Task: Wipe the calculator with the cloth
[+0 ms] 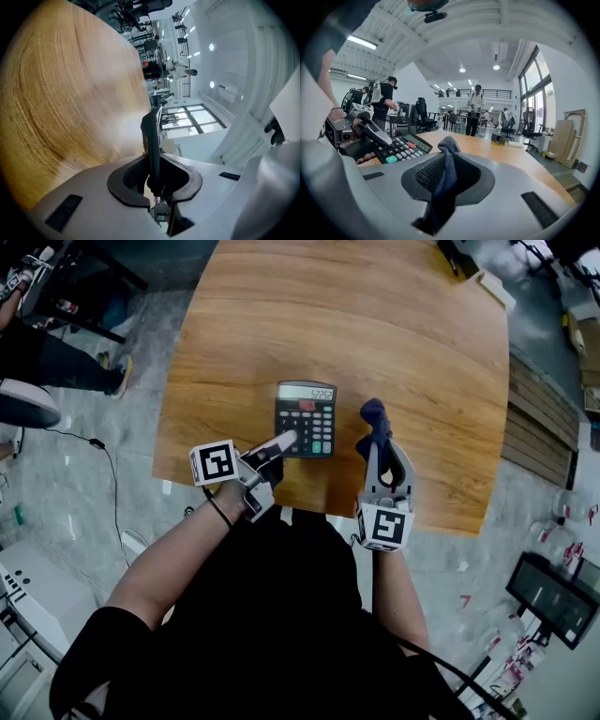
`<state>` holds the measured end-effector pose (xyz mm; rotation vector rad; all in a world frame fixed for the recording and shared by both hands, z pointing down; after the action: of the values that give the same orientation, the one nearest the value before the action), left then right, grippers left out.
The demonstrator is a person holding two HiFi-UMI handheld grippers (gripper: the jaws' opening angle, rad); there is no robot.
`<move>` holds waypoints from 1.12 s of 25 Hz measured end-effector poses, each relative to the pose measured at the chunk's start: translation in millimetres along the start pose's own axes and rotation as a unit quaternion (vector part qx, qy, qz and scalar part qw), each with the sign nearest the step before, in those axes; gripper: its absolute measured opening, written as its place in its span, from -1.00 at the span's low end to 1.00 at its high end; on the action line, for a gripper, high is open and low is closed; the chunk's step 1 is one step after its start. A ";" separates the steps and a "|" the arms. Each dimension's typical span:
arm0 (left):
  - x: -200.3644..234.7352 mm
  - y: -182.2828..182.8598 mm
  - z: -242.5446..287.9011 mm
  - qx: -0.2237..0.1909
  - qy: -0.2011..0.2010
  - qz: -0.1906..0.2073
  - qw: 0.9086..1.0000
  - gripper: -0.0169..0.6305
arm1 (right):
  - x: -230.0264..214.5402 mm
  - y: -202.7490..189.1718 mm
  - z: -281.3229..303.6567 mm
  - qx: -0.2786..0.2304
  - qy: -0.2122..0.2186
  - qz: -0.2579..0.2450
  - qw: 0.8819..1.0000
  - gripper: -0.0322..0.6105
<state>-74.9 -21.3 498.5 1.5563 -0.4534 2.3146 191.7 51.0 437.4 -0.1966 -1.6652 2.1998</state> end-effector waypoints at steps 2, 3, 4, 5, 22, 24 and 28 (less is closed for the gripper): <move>12.0 -1.8 6.7 0.006 0.011 0.007 1.000 -0.73 | 5.4 -15.4 5.6 0.029 0.011 -0.006 0.999 -0.72; 17.4 -3.0 10.3 0.008 0.016 0.010 1.000 -0.73 | 7.5 -22.2 8.9 0.046 0.015 -0.010 0.999 -0.72; 22.6 -3.8 13.8 0.010 0.021 0.013 1.000 -0.73 | 9.6 -28.1 13.2 0.061 0.019 -0.012 0.998 -0.72; 27.5 -4.2 17.3 0.012 0.026 0.016 0.999 -0.73 | 11.7 -33.3 18.3 0.073 0.022 -0.012 0.997 -0.72; 49.2 -10.1 34.9 0.043 0.144 0.144 0.978 -0.65 | 42.0 -87.9 66.1 0.200 0.066 0.026 0.977 -0.72; 48.1 -8.8 36.0 0.047 0.165 0.174 0.970 -0.64 | 43.1 -89.3 68.7 0.200 0.063 0.031 0.977 -0.72; 47.3 -9.9 37.6 0.049 0.206 0.216 0.953 -0.53 | 43.9 -89.7 70.3 0.199 0.067 0.031 0.977 -0.72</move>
<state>-56.5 -24.6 556.8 1.0326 -0.6257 2.9407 146.9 25.0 548.0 -0.2824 -1.1340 2.4506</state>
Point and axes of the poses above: the fingertips, and each gripper's own axes: z forward along the fingers, x to its left, y out of its top, the point moved 10 cm from there along -z, backward along the fingers, and after that the axes turned 11 degrees about y, right-handed, at the moved point
